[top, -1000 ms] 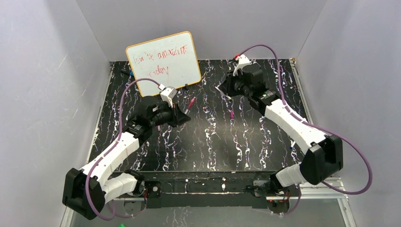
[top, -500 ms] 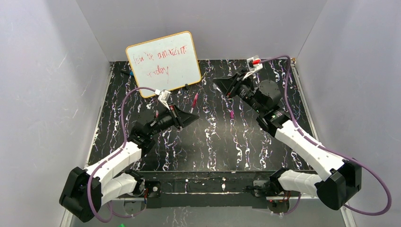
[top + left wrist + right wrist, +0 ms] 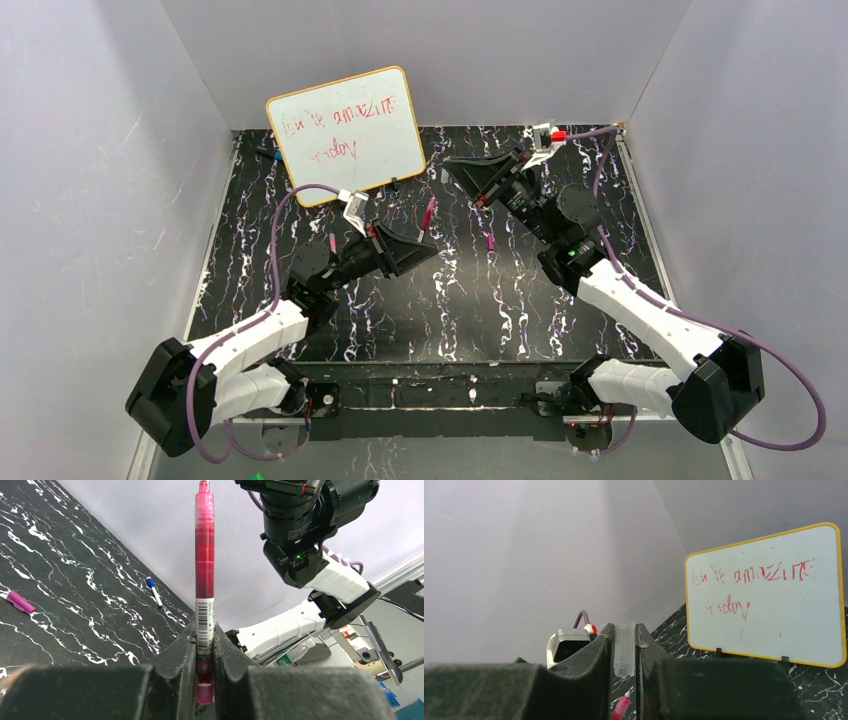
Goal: Insert the pens into the pen caps
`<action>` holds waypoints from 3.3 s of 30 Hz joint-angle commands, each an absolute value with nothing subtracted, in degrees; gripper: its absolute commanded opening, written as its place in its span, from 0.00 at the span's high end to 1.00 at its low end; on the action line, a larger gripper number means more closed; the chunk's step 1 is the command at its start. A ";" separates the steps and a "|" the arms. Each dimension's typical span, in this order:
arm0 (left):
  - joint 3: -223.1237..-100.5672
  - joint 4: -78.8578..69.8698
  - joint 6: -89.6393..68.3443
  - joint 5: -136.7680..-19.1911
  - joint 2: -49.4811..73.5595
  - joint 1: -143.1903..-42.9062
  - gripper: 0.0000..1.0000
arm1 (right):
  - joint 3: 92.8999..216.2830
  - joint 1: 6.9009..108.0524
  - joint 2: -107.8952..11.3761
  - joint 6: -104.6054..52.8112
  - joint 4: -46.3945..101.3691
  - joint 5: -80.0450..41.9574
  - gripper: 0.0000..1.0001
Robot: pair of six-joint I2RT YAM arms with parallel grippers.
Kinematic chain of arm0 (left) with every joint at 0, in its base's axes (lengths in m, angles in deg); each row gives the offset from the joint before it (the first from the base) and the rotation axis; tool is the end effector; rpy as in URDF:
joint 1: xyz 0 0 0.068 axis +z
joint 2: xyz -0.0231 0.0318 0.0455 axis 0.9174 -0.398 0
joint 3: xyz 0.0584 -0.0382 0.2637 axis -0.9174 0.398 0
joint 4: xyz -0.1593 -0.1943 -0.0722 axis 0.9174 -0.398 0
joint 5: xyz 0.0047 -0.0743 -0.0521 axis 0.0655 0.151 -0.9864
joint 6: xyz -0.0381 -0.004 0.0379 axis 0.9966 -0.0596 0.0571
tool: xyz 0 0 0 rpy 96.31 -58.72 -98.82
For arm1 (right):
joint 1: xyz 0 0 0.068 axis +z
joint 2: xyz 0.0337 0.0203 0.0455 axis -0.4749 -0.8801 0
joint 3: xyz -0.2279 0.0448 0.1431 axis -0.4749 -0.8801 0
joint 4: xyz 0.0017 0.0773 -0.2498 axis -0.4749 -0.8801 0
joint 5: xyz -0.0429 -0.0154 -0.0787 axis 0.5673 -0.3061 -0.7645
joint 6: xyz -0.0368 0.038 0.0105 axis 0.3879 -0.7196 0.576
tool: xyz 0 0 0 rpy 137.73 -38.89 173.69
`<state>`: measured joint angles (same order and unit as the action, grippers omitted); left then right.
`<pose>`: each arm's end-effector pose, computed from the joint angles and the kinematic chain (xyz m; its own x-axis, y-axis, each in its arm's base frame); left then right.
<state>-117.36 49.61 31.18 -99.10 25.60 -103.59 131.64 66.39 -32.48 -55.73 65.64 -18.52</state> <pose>0.1723 -0.1519 0.2977 -0.5344 -0.4732 -0.7004 0.7698 0.0697 -0.6345 0.2024 0.1648 0.4044 -0.1581 0.6265 -0.7632 -0.7690 0.4067 0.4932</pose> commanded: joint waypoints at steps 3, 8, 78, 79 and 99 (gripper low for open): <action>-117.71 54.32 31.59 -98.50 26.00 -104.41 1.00 | 131.84 67.52 -33.12 -57.31 71.68 -17.82 0.80; -118.21 55.60 31.65 -98.87 25.39 -105.54 1.00 | 131.46 68.52 -34.21 -57.66 72.31 -17.81 0.79; -115.74 56.98 24.98 -98.70 27.55 -106.27 1.00 | 132.20 70.51 -30.50 -55.86 69.91 -18.25 0.76; -115.77 56.97 24.99 -98.84 27.51 -106.28 1.00 | 132.44 70.53 -30.54 -55.90 69.98 -18.02 0.76; -115.34 57.10 24.79 -98.81 28.27 -106.24 1.00 | 132.23 70.48 -29.13 -56.71 70.01 -17.09 0.75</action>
<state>-116.27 54.90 25.74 -98.69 26.91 -106.06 130.94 70.17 -31.27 -56.58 67.26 -17.32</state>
